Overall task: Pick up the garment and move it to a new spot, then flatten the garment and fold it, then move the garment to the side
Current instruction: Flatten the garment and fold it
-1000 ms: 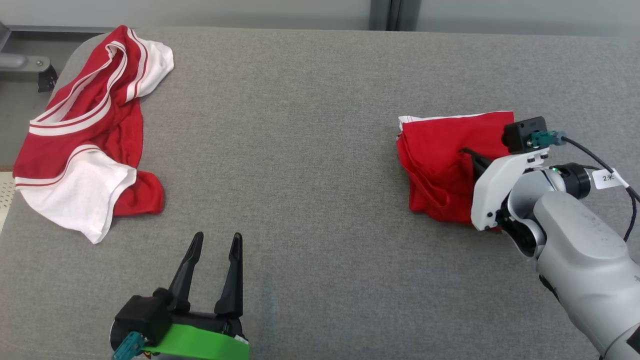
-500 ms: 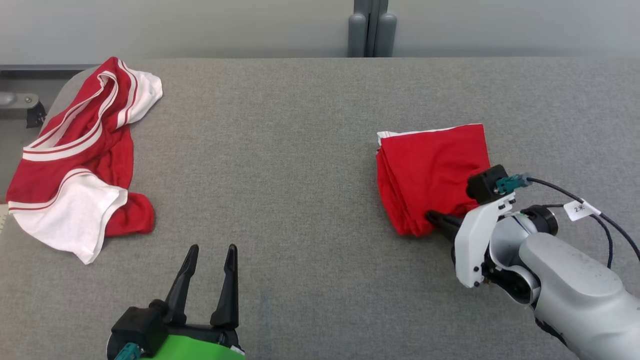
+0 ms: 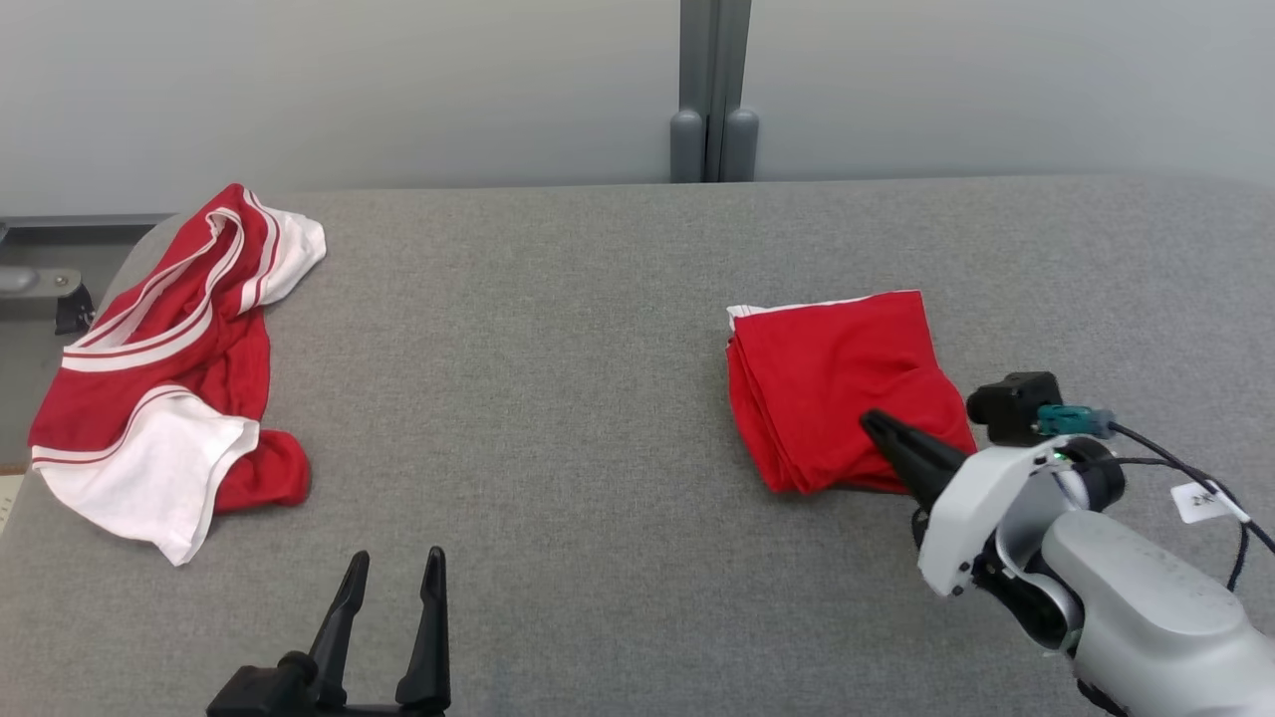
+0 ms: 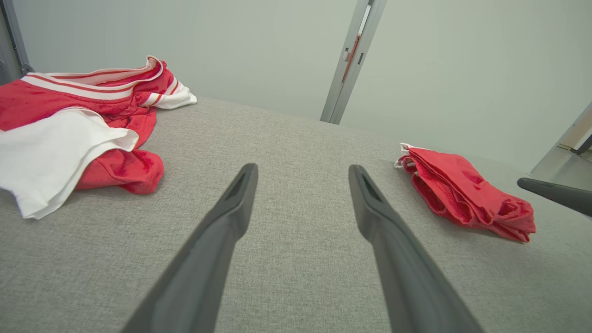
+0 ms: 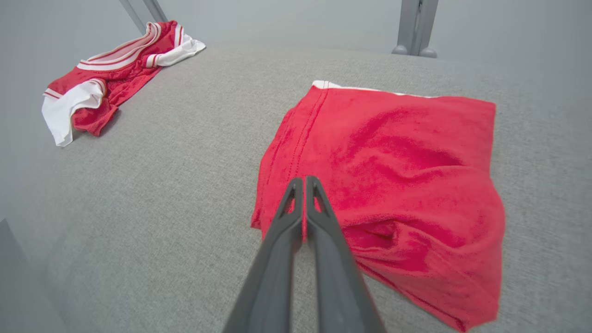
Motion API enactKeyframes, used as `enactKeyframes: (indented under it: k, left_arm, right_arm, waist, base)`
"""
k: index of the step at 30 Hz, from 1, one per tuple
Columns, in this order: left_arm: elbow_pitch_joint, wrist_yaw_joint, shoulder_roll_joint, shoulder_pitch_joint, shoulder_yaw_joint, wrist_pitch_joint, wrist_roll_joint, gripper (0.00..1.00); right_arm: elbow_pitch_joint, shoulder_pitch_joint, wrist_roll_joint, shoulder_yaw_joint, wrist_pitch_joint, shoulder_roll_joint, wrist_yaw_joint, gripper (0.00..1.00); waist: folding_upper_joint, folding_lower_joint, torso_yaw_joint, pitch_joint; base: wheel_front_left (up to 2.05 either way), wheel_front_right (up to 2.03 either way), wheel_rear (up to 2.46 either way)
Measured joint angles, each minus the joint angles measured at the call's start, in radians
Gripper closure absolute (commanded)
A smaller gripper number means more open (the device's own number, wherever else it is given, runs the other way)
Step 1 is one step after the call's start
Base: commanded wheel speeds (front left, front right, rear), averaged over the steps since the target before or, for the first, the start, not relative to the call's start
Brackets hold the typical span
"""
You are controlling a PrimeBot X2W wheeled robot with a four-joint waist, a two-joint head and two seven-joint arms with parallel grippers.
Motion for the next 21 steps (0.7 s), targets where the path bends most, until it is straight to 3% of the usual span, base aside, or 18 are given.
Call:
enactKeyframes:
  k: [1, 7, 10, 13, 15, 21]
  left_arm:
    - [0.000, 0.000, 0.000, 0.007, 0.006, 0.000, 0.004, 0.00]
    - [0.000, -0.001, 0.000, 0.034, 0.044, 0.000, 0.031, 0.00]
    - [0.002, -0.002, 0.000, 0.047, 0.059, 0.000, 0.052, 0.00]
    - [0.013, -0.002, 0.000, 0.061, 0.074, 0.000, 0.082, 0.00]
    - [0.022, -0.002, 0.000, 0.070, 0.088, 0.000, 0.095, 0.00]
    - [0.041, -0.002, 0.000, 0.088, 0.122, 0.000, 0.107, 0.00]
  right_arm:
    - [0.007, 0.009, -0.024, -0.027, -0.043, -0.004, 0.000, 0.00]
    - [0.047, 0.114, -0.197, -0.228, -0.156, -0.006, 0.000, 0.00]
    - [0.007, 0.194, -0.326, -0.398, -0.163, 0.019, 0.000, 0.00]
    - [-0.119, 0.319, -0.502, -0.582, -0.164, 0.076, 0.000, 0.00]
    - [-0.186, 0.413, -0.594, -0.653, -0.164, 0.126, 0.000, 0.00]
    - [-0.308, 0.574, -0.711, -0.751, -0.164, 0.239, 0.000, 0.00]
  waist:
    - [0.0000, 0.0000, -0.003, -0.009]
    - [0.0000, 0.0000, -0.020, -0.051]
    - [0.0000, 0.0000, -0.029, -0.065]
    - [0.0000, 0.0000, -0.035, -0.077]
    - [0.0000, 0.0000, -0.037, -0.081]
    - [0.0000, 0.0000, -0.036, -0.085]
  base:
    - [0.00, 0.00, 0.00]
    - [0.00, 0.00, 0.00]
    - [0.00, 0.00, 0.00]
    - [0.00, 0.00, 0.00]
    - [0.00, 0.00, 0.00]
    - [0.00, 0.00, 0.00]
